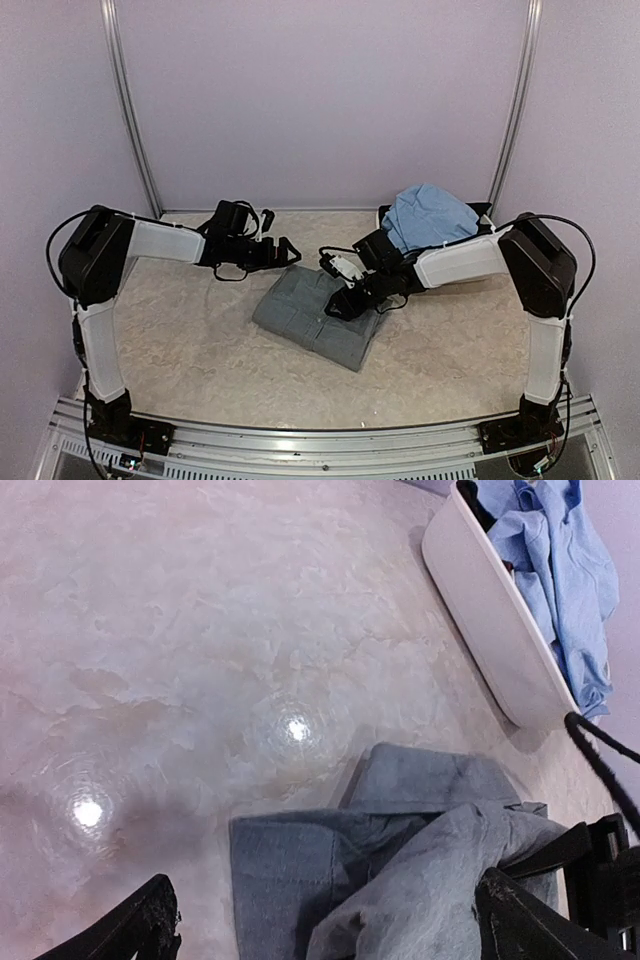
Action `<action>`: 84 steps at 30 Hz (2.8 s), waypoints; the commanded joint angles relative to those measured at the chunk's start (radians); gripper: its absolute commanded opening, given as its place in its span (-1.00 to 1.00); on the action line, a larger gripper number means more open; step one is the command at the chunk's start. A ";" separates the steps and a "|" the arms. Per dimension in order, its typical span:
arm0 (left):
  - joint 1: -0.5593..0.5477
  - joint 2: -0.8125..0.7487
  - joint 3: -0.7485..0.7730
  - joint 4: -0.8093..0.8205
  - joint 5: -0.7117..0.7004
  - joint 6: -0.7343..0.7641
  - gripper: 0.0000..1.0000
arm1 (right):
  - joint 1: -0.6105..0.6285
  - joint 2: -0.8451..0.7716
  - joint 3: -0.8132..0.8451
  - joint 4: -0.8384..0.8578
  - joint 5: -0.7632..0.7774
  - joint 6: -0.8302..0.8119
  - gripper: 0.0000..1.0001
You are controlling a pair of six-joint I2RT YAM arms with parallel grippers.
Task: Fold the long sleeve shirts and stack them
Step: Smooth out the square-folded shirt at the center of the board.
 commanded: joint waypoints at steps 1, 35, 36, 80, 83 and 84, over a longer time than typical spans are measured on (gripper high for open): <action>0.030 -0.109 -0.083 -0.031 -0.039 -0.017 0.98 | 0.045 0.038 0.007 -0.103 -0.127 -0.164 0.13; -0.456 -0.549 -0.499 0.028 -0.278 -0.088 0.98 | -0.129 -0.051 0.194 -0.285 -0.275 -0.028 0.70; -0.463 -0.526 -0.492 0.046 -0.273 -0.084 0.98 | -0.137 -0.027 0.212 -0.284 -0.297 -0.023 0.71; -0.630 -0.609 -0.613 -0.081 -0.418 0.051 0.98 | -0.178 0.325 0.416 -0.291 -0.786 0.020 0.67; -0.652 -0.633 -0.648 -0.142 -0.424 0.010 0.98 | -0.179 0.344 0.442 -0.321 -0.798 0.019 0.66; -0.657 -0.643 -0.659 -0.156 -0.429 -0.002 0.98 | -0.178 0.348 0.446 -0.328 -0.806 0.018 0.66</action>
